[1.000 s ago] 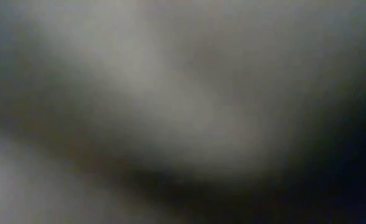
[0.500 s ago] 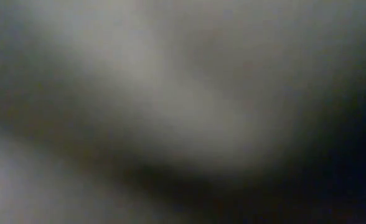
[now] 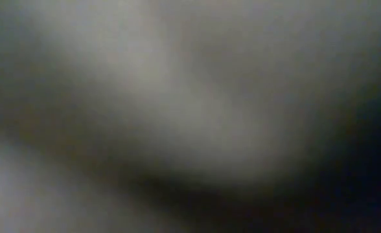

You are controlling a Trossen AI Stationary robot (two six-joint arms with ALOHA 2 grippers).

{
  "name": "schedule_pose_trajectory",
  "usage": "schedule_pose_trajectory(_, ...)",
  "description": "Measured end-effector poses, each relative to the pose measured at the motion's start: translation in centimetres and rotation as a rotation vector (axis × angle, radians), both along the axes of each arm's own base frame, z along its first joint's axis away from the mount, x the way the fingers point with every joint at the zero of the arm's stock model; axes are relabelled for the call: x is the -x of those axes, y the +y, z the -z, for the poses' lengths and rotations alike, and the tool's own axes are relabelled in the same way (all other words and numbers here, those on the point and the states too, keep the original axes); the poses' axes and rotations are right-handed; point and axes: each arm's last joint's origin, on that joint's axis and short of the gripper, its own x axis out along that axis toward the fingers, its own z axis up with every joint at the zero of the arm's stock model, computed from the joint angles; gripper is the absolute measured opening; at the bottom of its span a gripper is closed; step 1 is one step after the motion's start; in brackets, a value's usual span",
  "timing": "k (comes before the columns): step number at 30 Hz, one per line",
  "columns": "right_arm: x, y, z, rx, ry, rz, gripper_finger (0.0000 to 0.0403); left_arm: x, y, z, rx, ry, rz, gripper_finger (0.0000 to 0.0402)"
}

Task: Sort clothes
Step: Put the white shirt into the white laundry bin

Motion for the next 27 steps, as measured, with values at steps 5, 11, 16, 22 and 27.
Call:
schedule_pose_trajectory(5,2.0,0.1,0.5,-0.126,0.147,-0.023,0.0001,-0.3,0.0,0.1,0.001,0.008,0.0,0.0015)
schedule_pose_trajectory(11,3.3,0.3,0.4,-0.175,0.175,0.03,0.0,-2.0,0.4,0.8,0.039,0.029,-0.018,0.0015)
schedule_pose_trajectory(16,6.0,0.9,-0.8,-0.132,0.127,0.189,0.0,-4.4,0.7,1.8,0.059,0.049,-0.025,0.0015)
schedule_pose_trajectory(22,10.2,1.5,-2.5,-0.128,0.044,0.274,0.0,-6.6,1.0,2.9,0.06,0.045,-0.022,0.0015)
schedule_pose_trajectory(27,11.2,1.7,-2.2,-0.155,0.088,0.256,0.0,-7.5,1.1,3.4,0.039,0.071,-0.009,0.0015)
